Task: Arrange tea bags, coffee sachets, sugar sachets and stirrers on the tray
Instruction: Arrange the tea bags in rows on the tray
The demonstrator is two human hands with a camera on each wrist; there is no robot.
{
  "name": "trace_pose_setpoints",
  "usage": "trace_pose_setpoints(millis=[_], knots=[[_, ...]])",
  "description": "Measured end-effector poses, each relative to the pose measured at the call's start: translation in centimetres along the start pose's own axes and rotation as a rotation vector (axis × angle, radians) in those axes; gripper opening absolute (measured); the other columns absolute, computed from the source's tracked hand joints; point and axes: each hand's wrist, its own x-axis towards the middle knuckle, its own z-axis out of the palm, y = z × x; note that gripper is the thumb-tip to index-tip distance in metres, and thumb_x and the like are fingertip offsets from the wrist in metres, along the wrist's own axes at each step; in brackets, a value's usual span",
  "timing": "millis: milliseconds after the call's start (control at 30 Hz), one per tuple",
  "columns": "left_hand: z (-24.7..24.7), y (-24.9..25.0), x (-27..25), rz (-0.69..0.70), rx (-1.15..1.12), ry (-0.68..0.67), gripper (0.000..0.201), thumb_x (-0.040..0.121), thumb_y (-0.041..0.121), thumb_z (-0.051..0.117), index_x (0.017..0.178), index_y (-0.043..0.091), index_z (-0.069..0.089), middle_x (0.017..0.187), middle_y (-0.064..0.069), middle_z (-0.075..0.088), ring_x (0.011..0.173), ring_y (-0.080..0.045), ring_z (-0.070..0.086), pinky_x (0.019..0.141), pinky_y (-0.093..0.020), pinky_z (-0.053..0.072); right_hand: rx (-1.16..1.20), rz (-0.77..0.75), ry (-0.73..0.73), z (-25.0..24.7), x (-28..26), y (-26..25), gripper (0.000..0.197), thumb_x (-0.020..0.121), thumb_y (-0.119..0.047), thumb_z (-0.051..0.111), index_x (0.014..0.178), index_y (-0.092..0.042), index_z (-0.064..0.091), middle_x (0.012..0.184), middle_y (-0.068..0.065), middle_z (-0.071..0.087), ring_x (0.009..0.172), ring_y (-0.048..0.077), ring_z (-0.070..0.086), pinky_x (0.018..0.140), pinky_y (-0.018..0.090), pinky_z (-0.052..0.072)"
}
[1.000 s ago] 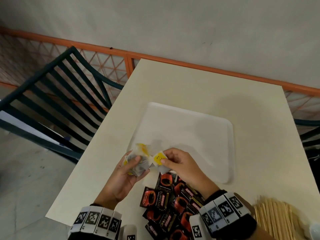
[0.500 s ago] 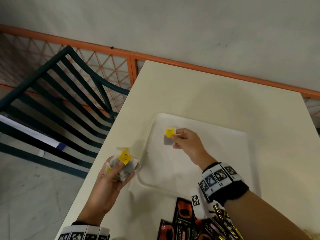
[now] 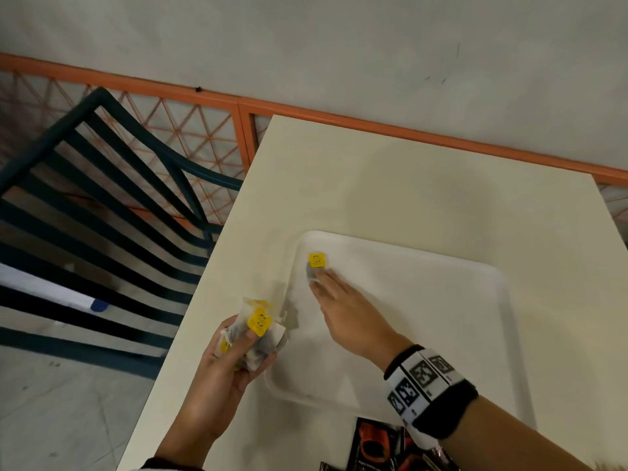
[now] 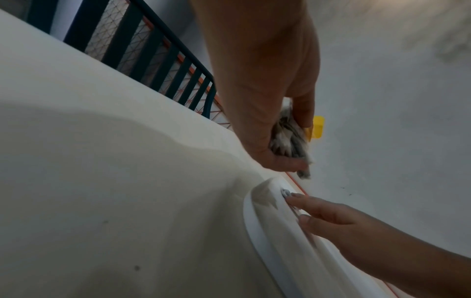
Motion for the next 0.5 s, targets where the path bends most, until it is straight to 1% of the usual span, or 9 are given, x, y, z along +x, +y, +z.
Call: trace_pose_setpoints(millis=[67, 100, 167, 200, 267, 300, 333, 400, 500], knots=[[0.0, 0.2, 0.3, -0.005, 0.002, -0.006, 0.024, 0.081, 0.016, 0.053, 0.103, 0.017, 0.063, 0.096, 0.000, 0.073, 0.089, -0.016, 0.070, 0.068, -0.028, 0.058, 0.014, 0.011, -0.002, 0.1, 0.7, 0.1, 0.043, 0.085, -0.008, 0.048, 0.127, 0.003, 0.051, 0.138, 0.022, 0.047, 0.125, 0.036, 0.049, 0.103, 0.046, 0.037], [0.0, 0.3, 0.4, -0.013, 0.005, -0.011, 0.025, 0.082, 0.016, 0.053, 0.105, 0.017, 0.063, 0.098, -0.001, 0.072, 0.090, -0.017, 0.070, 0.067, -0.028, 0.058, 0.002, 0.021, 0.005, -0.1, 1.1, 0.0, 0.043, 0.088, -0.011, 0.040, 0.127, 0.004, 0.051, 0.138, 0.023, 0.046, 0.126, 0.036, 0.048, 0.104, 0.045, 0.035], [0.1, 0.5, 0.8, -0.034, 0.008, -0.015, 0.029, 0.079, 0.019, 0.057, 0.108, 0.017, 0.062, 0.101, -0.003, 0.071, 0.091, -0.016, 0.069, 0.067, -0.027, 0.057, -0.011, 0.036, 0.001, -0.6, 1.7, 0.0, 0.045, 0.092, -0.015, 0.032, 0.131, 0.004, 0.046, 0.143, 0.021, 0.040, 0.132, 0.032, 0.042, 0.109, 0.038, 0.030], [0.0, 0.5, 1.0, -0.041, 0.006, -0.019, 0.034, 0.075, 0.023, 0.064, 0.109, 0.017, 0.062, 0.103, -0.003, 0.071, 0.092, -0.016, 0.069, 0.067, -0.027, 0.057, 0.006, 0.040, -0.013, -0.7, 1.9, 0.0, 0.045, 0.095, -0.014, 0.032, 0.136, 0.003, 0.039, 0.149, 0.019, 0.031, 0.138, 0.029, 0.032, 0.114, 0.034, 0.023], [0.1, 0.6, 1.4, -0.049, 0.002, -0.028, 0.062, 0.056, 0.037, 0.084, 0.110, 0.017, 0.062, 0.107, -0.005, 0.069, 0.097, -0.019, 0.068, 0.068, -0.028, 0.057, 0.049, 0.051, -0.057, -1.1, 2.3, 0.1, 0.048, 0.098, -0.015, 0.033, 0.143, -0.001, 0.026, 0.155, 0.013, 0.015, 0.144, 0.024, 0.016, 0.117, 0.028, 0.011], [0.1, 0.6, 1.6, -0.053, -0.004, -0.028, 0.077, 0.044, 0.043, 0.089, 0.111, 0.017, 0.062, 0.110, -0.007, 0.068, 0.099, -0.021, 0.067, 0.068, -0.029, 0.057, 0.061, 0.061, -0.058, -1.3, 2.5, 0.1, 0.048, 0.098, -0.015, 0.033, 0.143, -0.002, 0.025, 0.156, 0.012, 0.012, 0.145, 0.023, 0.014, 0.117, 0.028, 0.010], [0.2, 0.6, 1.7, -0.057, -0.015, -0.026, 0.084, 0.038, 0.045, 0.090, 0.112, 0.017, 0.062, 0.112, -0.008, 0.068, 0.102, -0.023, 0.066, 0.069, -0.029, 0.057, 0.062, 0.063, -0.055, -1.4, 2.7, 0.1, 0.048, 0.097, -0.014, 0.034, 0.143, -0.002, 0.025, 0.156, 0.011, 0.012, 0.145, 0.022, 0.014, 0.117, 0.027, 0.011], [0.4, 0.7, 2.0, -0.071, -0.025, -0.034, 0.086, 0.036, 0.046, 0.091, 0.112, 0.018, 0.062, 0.113, -0.008, 0.068, 0.103, -0.026, 0.066, 0.070, -0.029, 0.057, 0.083, 0.058, -0.046, -1.5, 2.8, 0.2, 0.048, 0.096, -0.013, 0.036, 0.142, -0.002, 0.029, 0.156, 0.010, 0.013, 0.144, 0.022, 0.017, 0.116, 0.027, 0.016], [0.7, 0.6, 2.3, -0.087, -0.019, -0.037, 0.087, 0.034, 0.047, 0.091, 0.111, 0.018, 0.063, 0.111, -0.007, 0.068, 0.100, -0.023, 0.067, 0.068, -0.028, 0.057, 0.114, 0.041, -0.040, -1.7, 2.9, 0.4, 0.045, 0.094, -0.010, 0.040, 0.138, -0.002, 0.036, 0.155, 0.009, 0.017, 0.143, 0.022, 0.019, 0.115, 0.030, 0.021]])
